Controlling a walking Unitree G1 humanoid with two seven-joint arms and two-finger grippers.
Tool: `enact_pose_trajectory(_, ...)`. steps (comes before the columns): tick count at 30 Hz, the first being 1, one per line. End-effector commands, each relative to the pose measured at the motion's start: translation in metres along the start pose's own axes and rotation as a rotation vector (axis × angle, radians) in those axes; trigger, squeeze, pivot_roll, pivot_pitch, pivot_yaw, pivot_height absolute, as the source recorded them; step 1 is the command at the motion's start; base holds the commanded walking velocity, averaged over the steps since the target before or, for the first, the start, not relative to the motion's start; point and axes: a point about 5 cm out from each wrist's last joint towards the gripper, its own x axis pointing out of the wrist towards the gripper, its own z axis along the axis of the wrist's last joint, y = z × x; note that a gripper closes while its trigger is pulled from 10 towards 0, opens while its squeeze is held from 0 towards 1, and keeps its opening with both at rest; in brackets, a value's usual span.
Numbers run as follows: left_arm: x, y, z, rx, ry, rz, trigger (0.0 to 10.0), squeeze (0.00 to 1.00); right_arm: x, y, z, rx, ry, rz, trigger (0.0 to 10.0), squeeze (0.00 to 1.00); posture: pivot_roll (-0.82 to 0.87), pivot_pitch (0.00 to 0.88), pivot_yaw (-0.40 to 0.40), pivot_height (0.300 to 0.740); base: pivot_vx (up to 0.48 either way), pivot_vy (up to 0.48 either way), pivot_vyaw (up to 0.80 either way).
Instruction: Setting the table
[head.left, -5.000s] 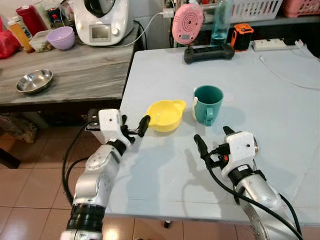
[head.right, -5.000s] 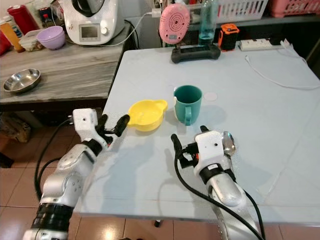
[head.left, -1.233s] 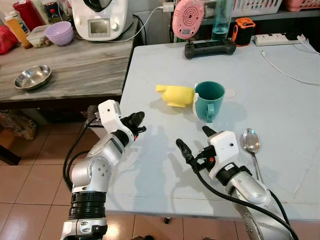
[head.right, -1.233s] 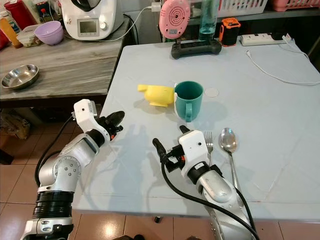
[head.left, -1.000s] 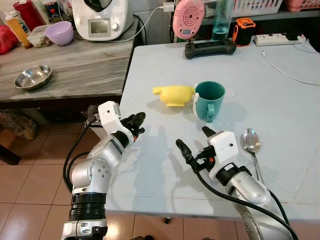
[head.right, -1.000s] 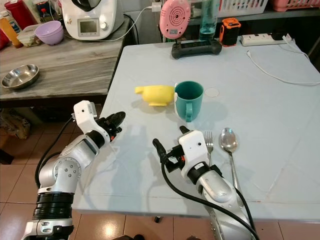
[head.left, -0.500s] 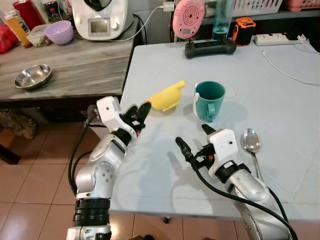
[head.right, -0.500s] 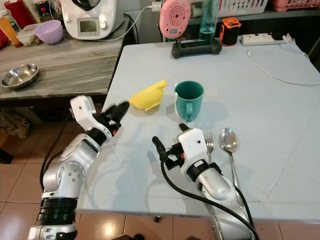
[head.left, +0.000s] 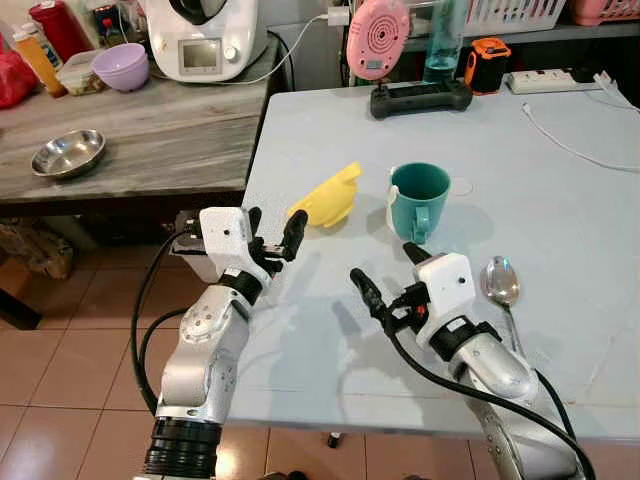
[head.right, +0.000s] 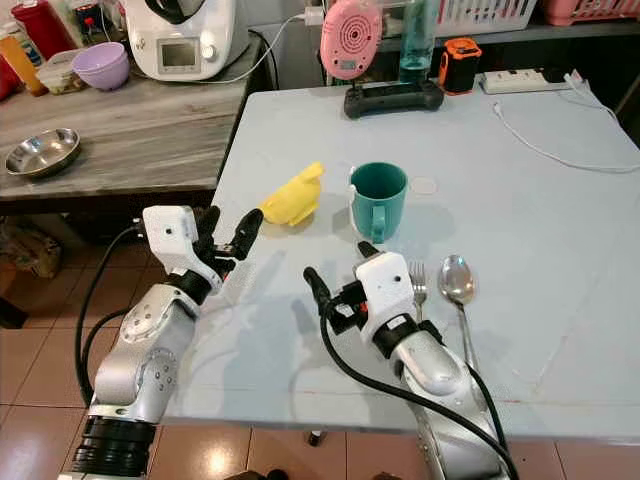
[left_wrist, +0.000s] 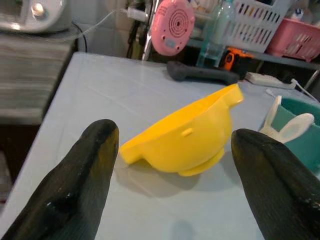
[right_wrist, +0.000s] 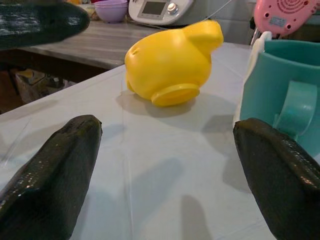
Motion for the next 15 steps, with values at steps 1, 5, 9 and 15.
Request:
enact_pose_trajectory(1,0.004,0.001,0.006,0.061,-0.031,-0.003,10.0,1.0,0.004,-0.001,0.004,-0.005,-0.022,-0.01,10.0,0.16,-0.18,0.102,0.115,0.74,0.0,0.0,0.0)
enact_pose_trajectory(5,0.005,0.001,0.008,0.099,-0.043,-0.001,10.0,0.87,0.011,-0.002,0.007,-0.009,-0.035,-0.009,10.0,0.12,-0.18,0.1,0.119,0.74,0.0,0.0,0.0)
enact_pose_trajectory(9,0.001,0.01,0.007,0.104,-0.041,0.038,10.0,0.0,0.027,0.0,0.013,-0.024,-0.065,0.015,10.0,0.12,-0.18,0.101,0.122,0.74,0.0,0.0,0.0)
enact_pose_trajectory(15,-0.015,0.026,0.003,0.15,-0.034,0.116,10.0,0.0,0.046,0.002,0.021,-0.027,-0.094,0.043,10.0,0.07,-0.16,0.101,0.114,0.74,0.0,0.0,0.0)
